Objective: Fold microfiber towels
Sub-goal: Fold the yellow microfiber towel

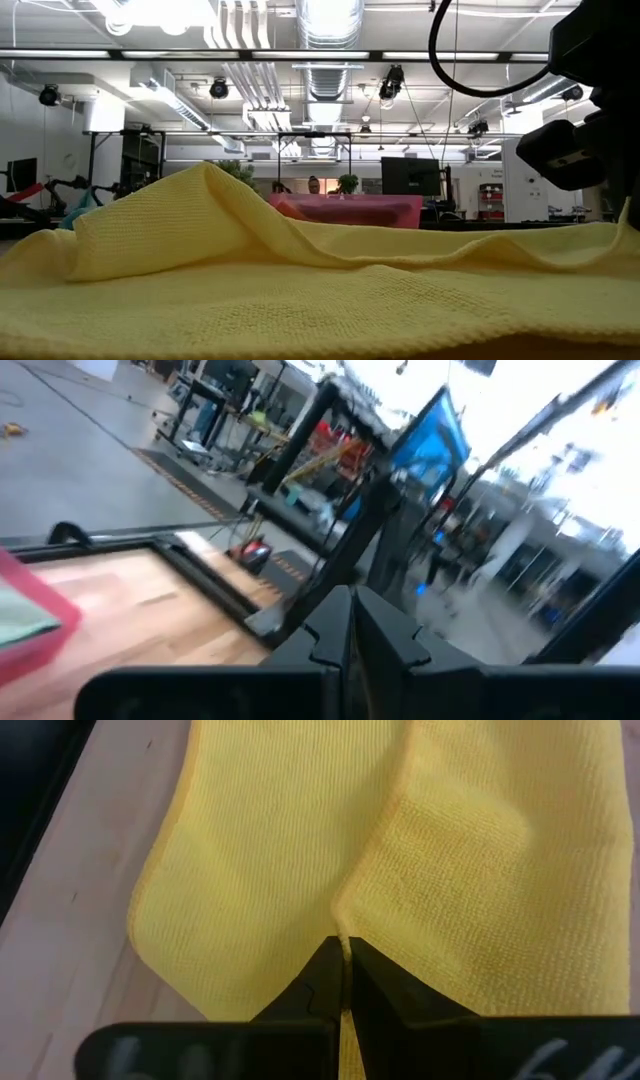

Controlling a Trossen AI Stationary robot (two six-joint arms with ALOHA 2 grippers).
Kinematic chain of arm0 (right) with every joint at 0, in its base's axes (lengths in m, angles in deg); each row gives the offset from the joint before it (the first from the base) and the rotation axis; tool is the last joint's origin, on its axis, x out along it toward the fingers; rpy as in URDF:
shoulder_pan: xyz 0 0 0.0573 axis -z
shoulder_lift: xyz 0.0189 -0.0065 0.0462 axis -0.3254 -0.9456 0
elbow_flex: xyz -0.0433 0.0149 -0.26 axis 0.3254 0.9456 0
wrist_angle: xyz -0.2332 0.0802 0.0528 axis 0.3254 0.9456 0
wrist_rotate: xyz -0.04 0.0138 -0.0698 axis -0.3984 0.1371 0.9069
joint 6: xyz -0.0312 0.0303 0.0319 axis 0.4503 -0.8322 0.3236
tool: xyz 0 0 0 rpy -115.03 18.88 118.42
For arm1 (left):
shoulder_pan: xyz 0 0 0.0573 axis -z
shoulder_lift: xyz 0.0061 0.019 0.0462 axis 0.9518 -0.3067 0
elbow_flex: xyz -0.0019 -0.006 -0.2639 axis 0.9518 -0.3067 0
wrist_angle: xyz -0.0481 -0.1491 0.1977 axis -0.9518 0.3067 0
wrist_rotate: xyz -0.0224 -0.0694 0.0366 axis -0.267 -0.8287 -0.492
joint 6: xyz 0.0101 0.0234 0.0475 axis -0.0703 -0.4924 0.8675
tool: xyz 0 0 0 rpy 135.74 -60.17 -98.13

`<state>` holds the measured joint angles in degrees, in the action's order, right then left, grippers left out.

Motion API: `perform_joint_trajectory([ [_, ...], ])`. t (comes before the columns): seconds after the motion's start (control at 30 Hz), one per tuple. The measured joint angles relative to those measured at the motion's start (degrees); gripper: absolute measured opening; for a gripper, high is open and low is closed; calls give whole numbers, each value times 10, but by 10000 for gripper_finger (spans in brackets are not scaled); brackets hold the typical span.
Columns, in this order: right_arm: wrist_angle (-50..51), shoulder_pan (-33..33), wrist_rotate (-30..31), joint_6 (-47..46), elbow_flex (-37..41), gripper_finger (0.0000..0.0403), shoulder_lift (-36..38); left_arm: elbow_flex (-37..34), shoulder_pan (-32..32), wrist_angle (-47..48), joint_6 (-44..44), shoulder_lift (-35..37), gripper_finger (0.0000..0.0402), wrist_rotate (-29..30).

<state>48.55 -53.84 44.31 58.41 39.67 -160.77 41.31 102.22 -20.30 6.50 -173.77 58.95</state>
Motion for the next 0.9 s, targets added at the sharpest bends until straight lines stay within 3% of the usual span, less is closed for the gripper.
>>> perform_joint_trajectory([
  [0.1,0,0,0,1,0,9,0,-1,5,97,4,19,3,-10],
  [0.3,3,0,0,4,0,9,0,-2,4,422,-143,80,3,-19],
  [0.43,3,0,0,4,0,9,0,-10,7,576,-178,88,3,-108],
  [0.77,3,0,0,3,0,9,0,-64,49,492,-256,-50,3,-296],
  [0.9,2,0,0,5,1,9,0,-66,66,503,-301,-105,3,-306],
])
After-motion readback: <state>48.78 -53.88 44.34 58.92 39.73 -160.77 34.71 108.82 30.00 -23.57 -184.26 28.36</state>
